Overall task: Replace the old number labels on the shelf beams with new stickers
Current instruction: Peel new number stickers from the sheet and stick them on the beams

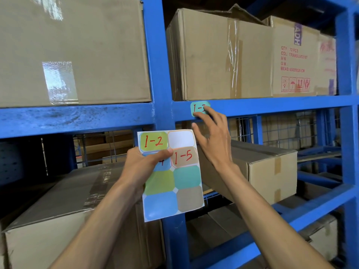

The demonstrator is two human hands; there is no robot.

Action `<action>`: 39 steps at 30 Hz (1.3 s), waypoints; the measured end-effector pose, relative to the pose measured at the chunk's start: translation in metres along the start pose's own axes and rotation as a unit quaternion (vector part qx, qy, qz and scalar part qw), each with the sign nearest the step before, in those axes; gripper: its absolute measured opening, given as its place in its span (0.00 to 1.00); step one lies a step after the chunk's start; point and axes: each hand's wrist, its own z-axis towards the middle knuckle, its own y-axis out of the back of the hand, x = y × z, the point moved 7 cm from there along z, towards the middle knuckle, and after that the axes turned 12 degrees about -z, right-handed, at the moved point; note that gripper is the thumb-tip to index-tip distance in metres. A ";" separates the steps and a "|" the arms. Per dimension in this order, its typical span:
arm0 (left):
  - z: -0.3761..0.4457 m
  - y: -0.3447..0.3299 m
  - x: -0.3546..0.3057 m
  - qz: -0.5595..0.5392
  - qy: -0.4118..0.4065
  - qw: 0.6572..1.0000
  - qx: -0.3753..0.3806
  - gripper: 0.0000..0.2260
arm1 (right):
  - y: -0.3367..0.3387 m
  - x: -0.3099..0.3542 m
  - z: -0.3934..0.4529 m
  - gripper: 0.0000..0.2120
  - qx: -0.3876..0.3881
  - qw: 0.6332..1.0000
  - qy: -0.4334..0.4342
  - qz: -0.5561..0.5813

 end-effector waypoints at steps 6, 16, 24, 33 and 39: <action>-0.003 -0.001 0.005 0.002 0.008 1.000 0.002 0.12 | -0.013 -0.003 0.002 0.28 0.068 0.998 -0.004 -0.017; -0.004 0.002 0.001 0.000 0.006 1.000 0.003 0.10 | -0.019 -0.003 0.000 0.38 0.123 0.989 -0.003 -0.081; -0.011 0.000 0.008 -0.009 0.015 1.000 -0.007 0.07 | -0.016 0.004 0.000 0.41 0.185 0.971 0.049 -0.141; -0.028 0.005 0.010 -0.017 0.033 0.999 -0.010 0.12 | -0.016 0.002 -0.010 0.44 0.225 0.953 0.077 -0.189; -0.041 0.008 0.007 -0.029 0.040 0.999 -0.011 0.11 | -0.020 -0.003 -0.029 0.49 0.290 0.940 0.072 -0.165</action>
